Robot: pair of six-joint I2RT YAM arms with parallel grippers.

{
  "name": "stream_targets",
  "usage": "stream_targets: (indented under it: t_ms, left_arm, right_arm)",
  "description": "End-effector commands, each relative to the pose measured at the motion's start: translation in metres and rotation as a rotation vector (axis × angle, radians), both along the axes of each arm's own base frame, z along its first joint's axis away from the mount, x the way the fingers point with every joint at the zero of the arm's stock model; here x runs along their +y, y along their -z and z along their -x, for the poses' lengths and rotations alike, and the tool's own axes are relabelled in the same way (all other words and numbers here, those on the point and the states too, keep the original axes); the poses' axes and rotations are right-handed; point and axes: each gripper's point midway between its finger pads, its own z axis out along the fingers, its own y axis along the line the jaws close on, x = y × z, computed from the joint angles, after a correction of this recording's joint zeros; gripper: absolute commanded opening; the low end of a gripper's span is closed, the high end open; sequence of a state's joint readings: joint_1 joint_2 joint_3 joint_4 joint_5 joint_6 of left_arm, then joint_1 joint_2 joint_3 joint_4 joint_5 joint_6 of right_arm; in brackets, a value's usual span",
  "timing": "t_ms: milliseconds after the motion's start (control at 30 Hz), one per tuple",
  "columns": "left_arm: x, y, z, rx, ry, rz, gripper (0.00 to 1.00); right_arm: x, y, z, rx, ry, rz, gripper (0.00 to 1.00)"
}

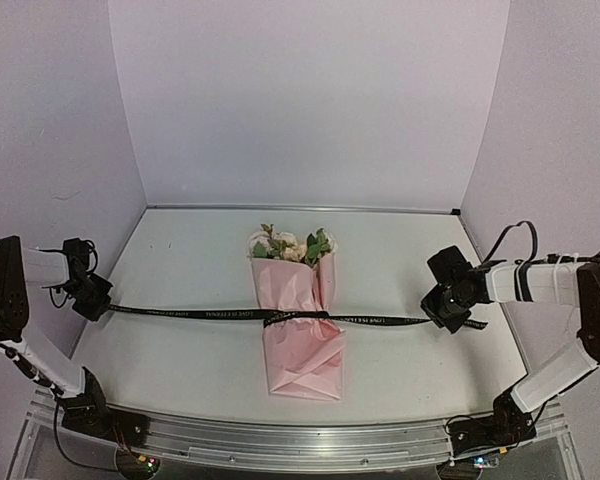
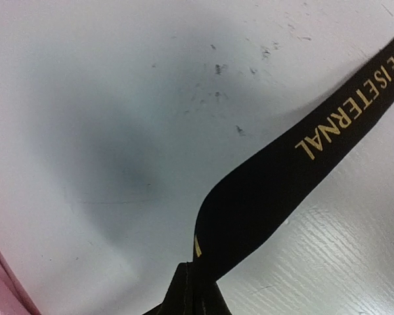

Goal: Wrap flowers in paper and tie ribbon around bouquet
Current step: Cross the ribbon over the folded bouquet, then tie the ribbon around the folded bouquet.

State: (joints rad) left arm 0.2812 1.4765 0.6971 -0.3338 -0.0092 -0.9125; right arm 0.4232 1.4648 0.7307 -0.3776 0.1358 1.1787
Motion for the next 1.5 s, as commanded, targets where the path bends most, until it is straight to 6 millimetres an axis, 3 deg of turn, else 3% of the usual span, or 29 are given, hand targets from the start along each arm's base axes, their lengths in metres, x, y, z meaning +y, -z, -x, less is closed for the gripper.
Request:
stream_targets:
  t_ms: [0,100,200,367,400,567,633,767,933,1033,1233,1467]
  left_arm:
    - [-0.014,-0.019,-0.03,-0.091,0.106,-0.059,0.0]
    - [-0.029,-0.021,-0.032,-0.105,0.144,-0.042,0.22]
    - [-0.042,-0.031,-0.034,-0.121,0.178,-0.029,0.58]
    - [-0.092,-0.062,-0.033,-0.174,0.247,0.021,0.83]
    - [-0.108,-0.063,-0.03,-0.185,0.252,0.065,0.84]
    - [-0.2,-0.064,-0.008,-0.279,0.225,0.373,0.84]
    - [-0.234,-0.063,0.001,-0.316,0.184,0.505,0.85]
    - [-0.285,-0.065,0.011,-0.364,0.179,0.643,0.87]
    - [-0.334,-0.058,0.02,-0.349,0.181,0.769,0.9]
    - [-0.356,-0.051,0.022,-0.337,0.18,0.829,0.91]
    - [-0.379,-0.038,0.022,-0.309,0.185,0.879,0.87]
    - [-0.387,-0.025,0.016,-0.297,0.16,0.907,0.67]
  right_arm:
    - [0.025,-0.011,-0.009,0.008,-0.109,0.002,0.0]
    - [0.034,-0.016,-0.013,0.002,-0.135,0.007,0.0]
    - [0.037,-0.017,-0.016,0.009,-0.146,0.024,0.0]
    - [0.03,-0.015,-0.013,0.028,-0.141,0.06,0.0]
    - [0.029,-0.015,-0.012,0.029,-0.142,0.065,0.01]
    - [0.029,-0.018,-0.004,0.032,-0.156,0.043,0.49]
    - [0.031,-0.021,0.003,0.027,-0.16,0.015,0.61]
    - [0.05,-0.029,0.019,-0.008,-0.175,-0.082,0.71]
    - [0.095,-0.027,0.04,-0.039,-0.175,-0.216,0.76]
    - [0.115,-0.024,0.048,-0.051,-0.168,-0.26,0.77]
    - [0.132,-0.013,0.051,-0.06,-0.137,-0.323,0.79]
    - [0.15,0.001,0.052,-0.047,-0.102,-0.387,0.79]
